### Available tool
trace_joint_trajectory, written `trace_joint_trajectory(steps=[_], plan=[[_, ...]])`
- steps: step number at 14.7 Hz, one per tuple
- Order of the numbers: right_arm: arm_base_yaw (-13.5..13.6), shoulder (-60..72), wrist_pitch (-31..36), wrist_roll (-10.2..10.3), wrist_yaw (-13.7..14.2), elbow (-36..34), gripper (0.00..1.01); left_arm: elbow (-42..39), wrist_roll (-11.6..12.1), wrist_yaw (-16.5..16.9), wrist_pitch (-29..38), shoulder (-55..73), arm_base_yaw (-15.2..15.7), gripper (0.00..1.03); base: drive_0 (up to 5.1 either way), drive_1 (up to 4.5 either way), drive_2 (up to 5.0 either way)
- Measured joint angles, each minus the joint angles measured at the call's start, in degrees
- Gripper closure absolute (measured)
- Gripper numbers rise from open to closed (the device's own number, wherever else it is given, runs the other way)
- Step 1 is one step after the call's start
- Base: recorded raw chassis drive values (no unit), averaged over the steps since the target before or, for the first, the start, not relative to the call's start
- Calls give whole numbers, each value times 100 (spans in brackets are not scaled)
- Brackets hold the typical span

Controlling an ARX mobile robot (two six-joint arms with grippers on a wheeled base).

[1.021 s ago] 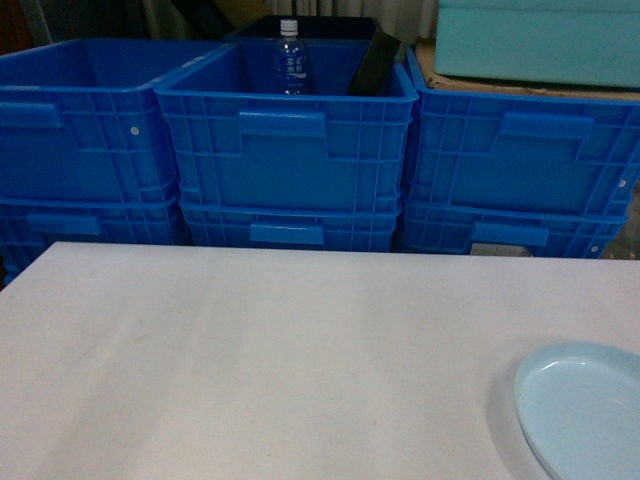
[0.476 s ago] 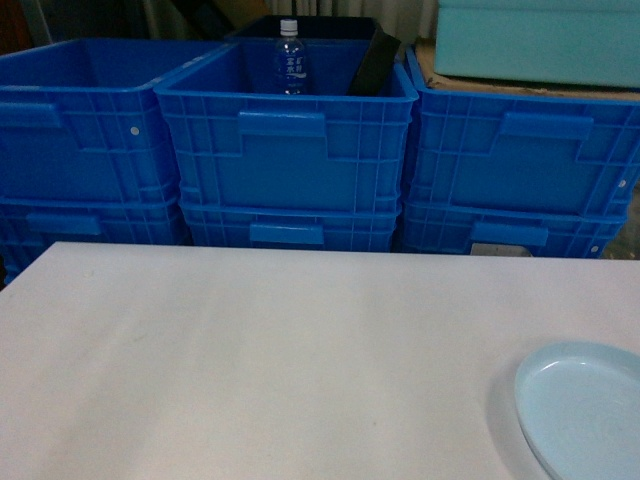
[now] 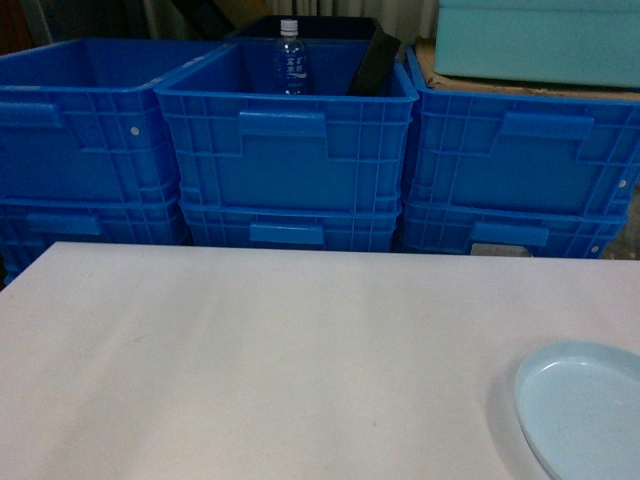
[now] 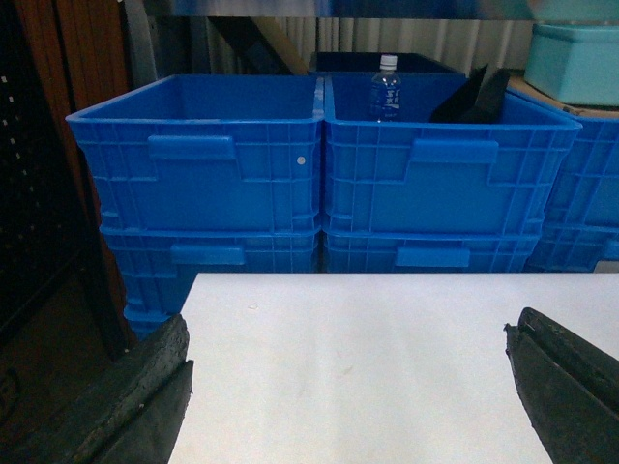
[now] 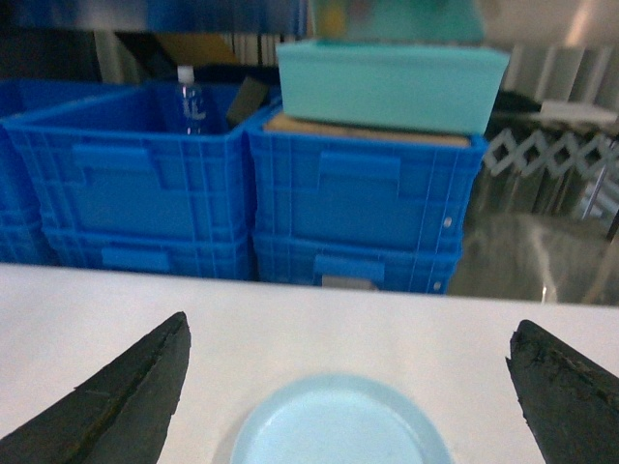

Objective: Place blue tray on left shelf second layer neatly

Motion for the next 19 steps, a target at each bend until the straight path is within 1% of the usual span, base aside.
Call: trace_joint_trajectory(steps=[1,2,3,4,5,8,9,10,11,12,13,14,15,16,18,19], plan=[[-177,264,-79,48,-151,17,3,0,-2,-4,2,0,0,5,0,0,0],[-393,603,-59,57,-295,245,3,0,-2,-2,2,0,0,5,0,0,0],[-621,916,205,76,-481,671,3,0,0,2,2,0,0,5,0,0,0],[-793,1198,562,96,-656,1067,3,0,-2,-2,2,0,0,5,0,0,0],[-922,1510,898,118,-765,1217,3,0,0,0,2,0,0,5,0,0,0],[-1268,3152,1858,131,-1292,1270,3,0,-2,2,0,0,0,5,0,0,0],[-1370,3733,2271,74,-1471,1342,3,0,-2,-7,0,0,0,5,0,0,0],[-1497,4339,2658,2,-1515,1469,3,0,-2,-2,4,0,0,5,0,0,0],[-1690,4983,2826,-55,-1635,1676,3,0,0,4,0,0,0,5,0,0,0],[-1840,5521,2863,-98,-1718,1880,3,0,0,0,-2,0,0,5,0,0,0],[-1921,6019,2830,-162,-1797,2096,3,0,-2,-2,2,0,0,5,0,0,0],[-1971,6424,2942,-197,-1823,2232,3,0,0,0,0,0,0,5,0,0,0],[-1980,6824,2889,-293,-1838,2396,3,0,0,2,-2,0,0,5,0,0,0],[-2013,7178,2769,-407,-1917,2540,3,0,-2,0,0,0,0,5,0,0,0],[-2122,7724,2524,-483,-1950,2761,3,0,0,0,-2,0,0,5,0,0,0],[-2164,7943,2291,-603,-1954,2907,3,0,0,0,0,0,0,5,0,0,0]])
